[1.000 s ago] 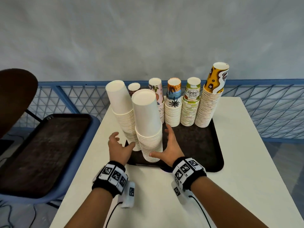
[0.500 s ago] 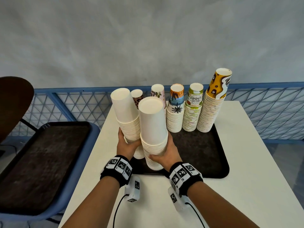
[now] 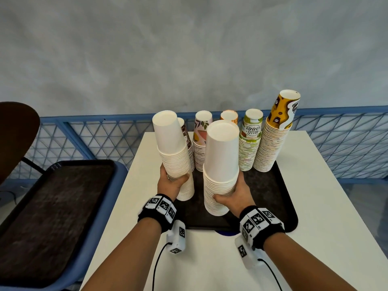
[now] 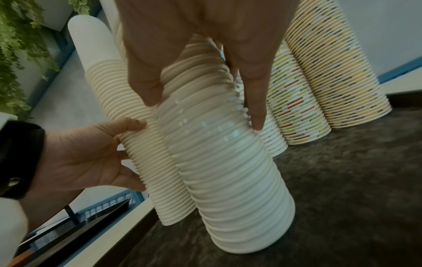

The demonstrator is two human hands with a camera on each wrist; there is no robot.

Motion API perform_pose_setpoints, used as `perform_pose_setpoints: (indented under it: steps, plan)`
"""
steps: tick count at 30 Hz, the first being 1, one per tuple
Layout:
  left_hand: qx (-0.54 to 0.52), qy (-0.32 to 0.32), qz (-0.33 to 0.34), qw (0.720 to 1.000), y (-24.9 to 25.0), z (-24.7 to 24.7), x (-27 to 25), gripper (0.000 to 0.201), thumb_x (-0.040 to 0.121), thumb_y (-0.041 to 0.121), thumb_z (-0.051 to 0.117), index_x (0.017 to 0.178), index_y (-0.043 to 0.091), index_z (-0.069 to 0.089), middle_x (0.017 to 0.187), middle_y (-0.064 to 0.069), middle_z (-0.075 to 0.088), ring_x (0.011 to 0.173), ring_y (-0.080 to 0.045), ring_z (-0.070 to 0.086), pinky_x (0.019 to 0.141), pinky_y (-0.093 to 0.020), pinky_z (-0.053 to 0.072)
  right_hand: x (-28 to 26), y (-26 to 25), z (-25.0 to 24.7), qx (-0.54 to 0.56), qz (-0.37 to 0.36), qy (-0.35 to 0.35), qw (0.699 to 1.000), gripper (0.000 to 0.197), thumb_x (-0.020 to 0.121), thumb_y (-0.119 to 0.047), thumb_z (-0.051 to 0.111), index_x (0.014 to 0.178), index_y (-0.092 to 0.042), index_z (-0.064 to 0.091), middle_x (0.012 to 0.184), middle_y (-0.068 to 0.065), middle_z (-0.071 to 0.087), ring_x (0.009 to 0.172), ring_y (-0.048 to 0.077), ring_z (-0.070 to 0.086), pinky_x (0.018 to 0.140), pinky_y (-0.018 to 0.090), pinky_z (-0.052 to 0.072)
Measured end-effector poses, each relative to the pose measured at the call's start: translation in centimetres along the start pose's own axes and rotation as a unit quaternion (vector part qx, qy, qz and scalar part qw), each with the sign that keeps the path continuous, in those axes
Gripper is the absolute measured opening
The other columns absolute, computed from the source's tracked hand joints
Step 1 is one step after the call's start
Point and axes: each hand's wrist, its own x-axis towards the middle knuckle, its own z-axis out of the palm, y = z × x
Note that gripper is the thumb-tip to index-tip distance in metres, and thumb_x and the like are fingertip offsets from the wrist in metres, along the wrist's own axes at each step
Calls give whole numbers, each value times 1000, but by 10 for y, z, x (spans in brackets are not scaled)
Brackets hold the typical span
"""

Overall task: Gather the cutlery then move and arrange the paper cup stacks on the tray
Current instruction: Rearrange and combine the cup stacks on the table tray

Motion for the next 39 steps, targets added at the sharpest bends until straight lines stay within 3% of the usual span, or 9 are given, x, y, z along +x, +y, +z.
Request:
perform_pose_setpoints:
  steps: [7, 14, 20, 24, 31, 35, 39]
  plan:
    - [-2, 9, 8, 1000, 5, 7, 20, 94, 53, 28, 73, 138, 21, 34, 119, 4, 52, 109, -16, 48, 99, -33, 38, 8, 5, -16, 9, 3, 1, 1000, 98, 57, -4, 82, 138, -20, 29, 121, -5, 49, 111, 9, 45, 93, 24, 37]
    - [2, 14, 13, 1000, 4, 9, 34, 94, 53, 27, 73, 138, 20, 34, 127, -3, 54, 114, -23, 50, 102, -41, 40, 16, 10, -23, 40, 8, 7, 999, 98, 57, -1, 81, 137, -22, 29, 119, -5, 51, 114, 12, 47, 97, 27, 39]
    - [13, 6, 14, 1000, 2, 8, 35, 95, 55, 28, 76, 138, 22, 31, 130, -4, 51, 111, -18, 48, 100, -35, 39, 16, 12, -21, 47, 15, 4, 999, 99, 57, -3, 82, 138, -23, 29, 121, -6, 51, 116, 14, 48, 99, 30, 40]
    - [32, -1, 11, 999, 1, 7, 36, 97, 57, 25, 81, 139, 20, 30, 134, -4, 49, 120, -23, 47, 99, -33, 38, 14, 10, -23, 40, 8, 21, 999, 97, 57, -1, 81, 137, -22, 30, 118, -6, 52, 112, 11, 48, 96, 27, 39]
    - [21, -51, 12, 998, -4, 21, 21, 109, 38, 48, 75, 136, 21, 35, 125, 1, 54, 113, -20, 51, 101, -38, 41, 13, 20, -48, 31, 19, 87, 996, 94, 59, -1, 81, 136, -20, 32, 116, -5, 51, 110, 14, 48, 95, 30, 39]
    - [34, -90, -2, 995, -7, 43, 10, 104, 46, 41, 81, 137, 23, 35, 129, -1, 56, 119, -23, 53, 105, -43, 41, 12, 26, -70, 35, 20, 117, 992, 94, 59, 2, 80, 137, -19, 32, 119, -2, 51, 110, 15, 47, 97, 32, 39]
    - [39, -101, 6, 994, -6, 67, 1, 92, 60, 25, 82, 139, 24, 34, 133, -1, 54, 122, -22, 51, 107, -43, 40, 16, 36, -94, 22, 29, 147, 989, 96, 58, 2, 80, 137, -18, 30, 129, 7, 52, 117, 25, 50, 100, 37, 41]
